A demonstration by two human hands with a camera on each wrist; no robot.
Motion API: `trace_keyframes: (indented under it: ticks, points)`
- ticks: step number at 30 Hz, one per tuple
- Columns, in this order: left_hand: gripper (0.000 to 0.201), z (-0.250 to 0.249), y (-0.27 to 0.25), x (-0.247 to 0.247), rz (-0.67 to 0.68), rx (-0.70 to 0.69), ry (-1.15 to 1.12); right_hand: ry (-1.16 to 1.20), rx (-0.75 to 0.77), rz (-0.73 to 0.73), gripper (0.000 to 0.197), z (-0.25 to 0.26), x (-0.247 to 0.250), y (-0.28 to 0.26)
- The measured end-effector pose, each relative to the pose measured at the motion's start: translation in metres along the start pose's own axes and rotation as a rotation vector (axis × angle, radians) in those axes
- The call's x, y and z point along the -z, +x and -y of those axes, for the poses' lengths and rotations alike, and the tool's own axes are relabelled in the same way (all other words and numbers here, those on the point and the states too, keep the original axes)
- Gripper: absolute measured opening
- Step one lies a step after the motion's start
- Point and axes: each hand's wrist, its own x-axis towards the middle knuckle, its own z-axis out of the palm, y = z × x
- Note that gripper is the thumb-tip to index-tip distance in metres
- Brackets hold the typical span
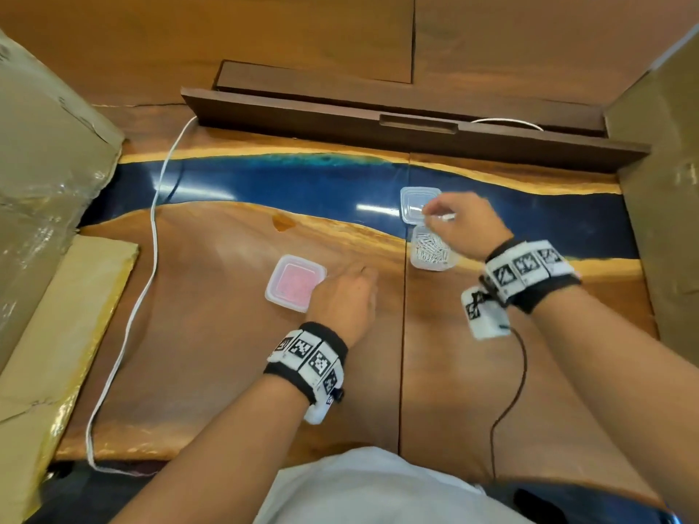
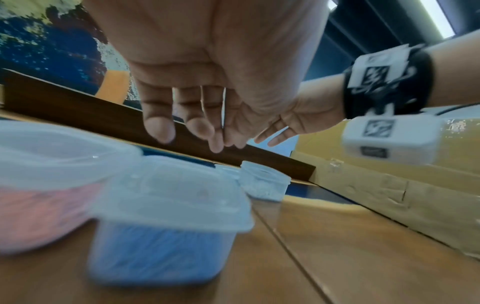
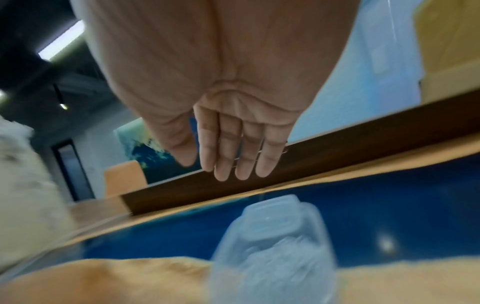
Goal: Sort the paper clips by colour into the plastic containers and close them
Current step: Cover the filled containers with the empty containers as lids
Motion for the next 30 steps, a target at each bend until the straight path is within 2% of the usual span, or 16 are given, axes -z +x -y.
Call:
trace_keyframes:
  ticks: [2,4,7,9,12,16,19,21,25,27,28,30]
  points:
    - [0.031,-0.014,0.027,-0.004,0.036,-0.069,0.009,-0.076,-0.080,-0.025,0.018,-0.024,0.014,0.030]
    - [0.050,-0.027,0.060,-0.011,0.107,-0.092,-0.003,-0.199,-0.118,0.042,0.028,-0.045,0.016,0.056]
    - [0.087,-0.041,0.102,-0.021,0.274,-0.052,0.018,-0.329,-0.128,0.134,0.049,-0.065,0.011,0.079]
    - [0.103,-0.048,0.123,-0.027,0.354,-0.038,0.042,-0.369,-0.130,0.199,0.065,-0.073,0.005,0.087]
    - [0.100,-0.049,0.135,-0.036,0.385,-0.049,0.073,-0.399,-0.086,0.258,0.084,-0.079,-0.006,0.094]
    - [0.094,-0.047,0.116,-0.047,0.377,-0.015,0.032,-0.433,0.021,0.279,0.098,-0.075,-0.019,0.099]
    - [0.084,-0.047,0.087,-0.058,0.374,0.013,-0.040,-0.434,0.036,0.298,0.094,-0.068,-0.027,0.098]
    - [0.085,-0.047,0.067,-0.062,0.371,0.031,-0.103,-0.419,0.002,0.307,0.084,-0.062,-0.028,0.093]
    - [0.088,-0.045,0.031,-0.066,0.361,0.099,-0.205,-0.381,-0.026,0.304,0.038,-0.050,-0.024,0.065]
    - [0.086,-0.044,0.018,-0.067,0.329,0.125,-0.230,-0.241,-0.038,0.258,0.015,-0.046,-0.023,0.041]
    - [0.086,-0.043,0.012,-0.067,0.315,0.133,-0.245,-0.158,-0.041,0.245,0.009,-0.046,-0.024,0.025]
    - [0.086,-0.043,0.000,-0.067,0.288,0.142,-0.269,-0.067,-0.006,0.256,0.024,-0.049,-0.031,-0.011]
